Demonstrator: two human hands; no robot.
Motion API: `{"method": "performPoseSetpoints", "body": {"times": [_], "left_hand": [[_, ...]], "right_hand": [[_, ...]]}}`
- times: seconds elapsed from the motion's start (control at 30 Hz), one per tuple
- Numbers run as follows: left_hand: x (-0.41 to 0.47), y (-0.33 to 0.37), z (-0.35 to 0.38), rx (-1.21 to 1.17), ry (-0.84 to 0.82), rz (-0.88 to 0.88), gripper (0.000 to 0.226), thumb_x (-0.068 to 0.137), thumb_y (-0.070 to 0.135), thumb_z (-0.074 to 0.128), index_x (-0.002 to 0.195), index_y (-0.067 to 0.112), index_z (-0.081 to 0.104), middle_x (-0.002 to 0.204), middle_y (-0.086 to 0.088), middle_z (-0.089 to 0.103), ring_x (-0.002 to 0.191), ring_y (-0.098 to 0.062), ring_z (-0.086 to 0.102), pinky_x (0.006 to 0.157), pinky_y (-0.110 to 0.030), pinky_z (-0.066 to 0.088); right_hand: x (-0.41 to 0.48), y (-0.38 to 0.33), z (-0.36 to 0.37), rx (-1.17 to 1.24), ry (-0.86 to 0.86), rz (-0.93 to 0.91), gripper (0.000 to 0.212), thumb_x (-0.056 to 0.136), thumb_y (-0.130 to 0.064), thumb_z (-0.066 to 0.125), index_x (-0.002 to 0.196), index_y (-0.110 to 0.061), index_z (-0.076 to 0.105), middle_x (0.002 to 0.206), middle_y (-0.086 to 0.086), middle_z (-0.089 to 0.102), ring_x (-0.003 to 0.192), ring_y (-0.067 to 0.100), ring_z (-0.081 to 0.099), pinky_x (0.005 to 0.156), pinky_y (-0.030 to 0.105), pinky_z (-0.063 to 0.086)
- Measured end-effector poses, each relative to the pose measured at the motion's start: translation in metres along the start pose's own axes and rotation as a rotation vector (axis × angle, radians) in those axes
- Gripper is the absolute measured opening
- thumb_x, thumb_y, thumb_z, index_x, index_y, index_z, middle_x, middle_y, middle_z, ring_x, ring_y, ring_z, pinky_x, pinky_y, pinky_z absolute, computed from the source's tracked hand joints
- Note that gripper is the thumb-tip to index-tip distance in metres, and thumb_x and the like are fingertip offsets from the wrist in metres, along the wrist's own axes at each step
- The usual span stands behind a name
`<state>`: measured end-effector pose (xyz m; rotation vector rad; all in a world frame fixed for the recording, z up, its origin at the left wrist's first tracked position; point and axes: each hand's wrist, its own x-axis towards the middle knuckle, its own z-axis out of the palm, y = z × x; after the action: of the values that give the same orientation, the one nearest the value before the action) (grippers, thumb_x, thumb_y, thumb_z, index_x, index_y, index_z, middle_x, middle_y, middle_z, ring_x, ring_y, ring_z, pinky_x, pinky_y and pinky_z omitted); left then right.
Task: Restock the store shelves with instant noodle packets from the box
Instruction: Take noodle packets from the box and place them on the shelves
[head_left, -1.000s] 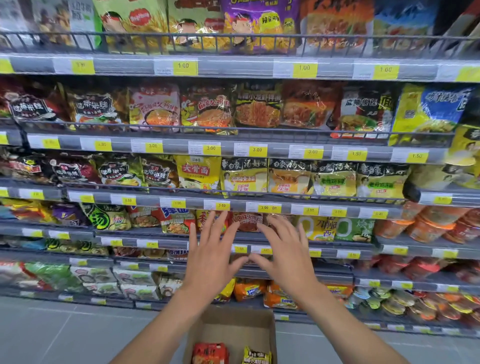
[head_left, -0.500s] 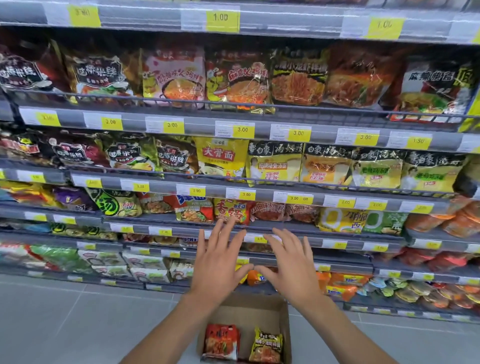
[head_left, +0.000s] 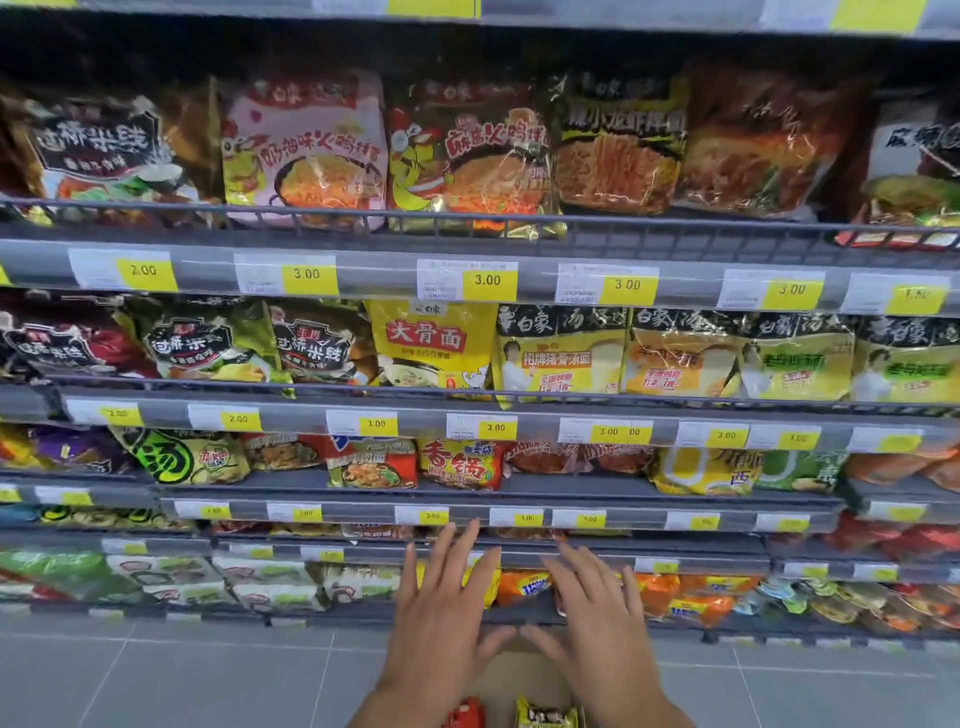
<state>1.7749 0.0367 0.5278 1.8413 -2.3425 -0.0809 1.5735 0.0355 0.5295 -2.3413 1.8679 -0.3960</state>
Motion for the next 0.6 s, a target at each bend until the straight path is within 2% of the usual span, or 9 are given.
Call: {"method": "performPoseSetpoints", "body": {"times": [0.07, 0.1, 0.17, 0.23, 0.3, 0.37, 0.5, 0.6], "left_hand": [[0.003, 0.002, 0.013, -0.021, -0.007, 0.0, 0.084, 0.081, 0.081, 0.042, 0.15, 0.034, 0.032, 0.166, 0.003, 0.014, 0.154, -0.024, 0.01, 0.12, -0.059, 0.015], [0.003, 0.003, 0.02, -0.023, -0.022, -0.005, 0.084, 0.082, 0.079, 0.042, 0.151, 0.032, 0.031, 0.166, 0.002, 0.014, 0.154, -0.025, 0.01, 0.12, -0.06, 0.017], [0.004, 0.005, 0.035, -0.024, -0.056, -0.006, 0.085, 0.081, 0.074, 0.054, 0.15, 0.028, 0.033, 0.165, -0.003, 0.02, 0.153, -0.028, 0.015, 0.118, -0.063, 0.023], [0.005, 0.006, 0.054, -0.043, -0.094, -0.001, 0.087, 0.078, 0.068, 0.065, 0.148, 0.025, 0.038, 0.162, -0.006, 0.029, 0.151, -0.031, 0.024, 0.114, -0.065, 0.03], [0.003, 0.007, 0.077, -0.055, -0.114, -0.01, 0.087, 0.076, 0.061, 0.072, 0.148, 0.026, 0.039, 0.161, -0.005, 0.03, 0.15, -0.031, 0.025, 0.114, -0.065, 0.029], [0.0, 0.008, 0.103, -0.059, -0.148, -0.027, 0.089, 0.074, 0.056, 0.078, 0.148, 0.026, 0.038, 0.161, -0.005, 0.03, 0.15, -0.031, 0.025, 0.116, -0.063, 0.027], [-0.01, 0.008, 0.154, -0.076, -0.211, -0.056, 0.083, 0.076, 0.056, 0.074, 0.147, 0.026, 0.042, 0.161, -0.006, 0.031, 0.15, -0.032, 0.025, 0.117, -0.061, 0.025], [-0.024, 0.009, 0.195, -0.089, -0.277, -0.064, 0.082, 0.073, 0.057, 0.074, 0.144, 0.026, 0.046, 0.159, -0.004, 0.034, 0.149, -0.031, 0.028, 0.113, -0.063, 0.03]], "right_hand": [[0.003, 0.007, 0.01, -0.002, 0.007, -0.006, 0.074, 0.079, -0.083, 0.033, 0.133, -0.037, 0.052, 0.135, -0.011, 0.058, 0.127, 0.018, 0.055, 0.114, 0.05, 0.025], [0.003, 0.011, 0.017, -0.005, -0.007, -0.008, 0.072, 0.078, -0.081, 0.039, 0.134, -0.036, 0.05, 0.134, -0.01, 0.058, 0.127, 0.018, 0.055, 0.114, 0.052, 0.029], [0.002, 0.02, 0.031, 0.0, -0.062, -0.001, 0.073, 0.075, -0.073, 0.054, 0.137, -0.033, 0.049, 0.136, -0.008, 0.056, 0.129, 0.021, 0.052, 0.113, 0.056, 0.032], [-0.001, 0.032, 0.05, -0.004, -0.132, 0.014, 0.073, 0.075, -0.066, 0.066, 0.138, -0.031, 0.051, 0.14, -0.007, 0.053, 0.135, 0.023, 0.047, 0.117, 0.058, 0.027], [-0.007, 0.047, 0.07, -0.009, -0.181, 0.021, 0.074, 0.075, -0.059, 0.074, 0.139, -0.029, 0.05, 0.143, -0.006, 0.05, 0.138, 0.024, 0.044, 0.118, 0.058, 0.025], [-0.017, 0.062, 0.095, -0.009, -0.213, 0.033, 0.077, 0.073, -0.055, 0.079, 0.139, -0.028, 0.05, 0.144, -0.004, 0.049, 0.135, 0.026, 0.046, 0.116, 0.06, 0.029], [-0.034, 0.09, 0.142, 0.034, -0.265, 0.088, 0.076, 0.077, -0.059, 0.074, 0.141, -0.027, 0.049, 0.14, -0.002, 0.051, 0.131, 0.027, 0.046, 0.111, 0.057, 0.037], [-0.051, 0.112, 0.184, 0.102, -0.374, 0.138, 0.072, 0.081, -0.052, 0.072, 0.141, -0.02, 0.049, 0.142, 0.003, 0.049, 0.133, 0.031, 0.043, 0.109, 0.049, 0.04]]}}
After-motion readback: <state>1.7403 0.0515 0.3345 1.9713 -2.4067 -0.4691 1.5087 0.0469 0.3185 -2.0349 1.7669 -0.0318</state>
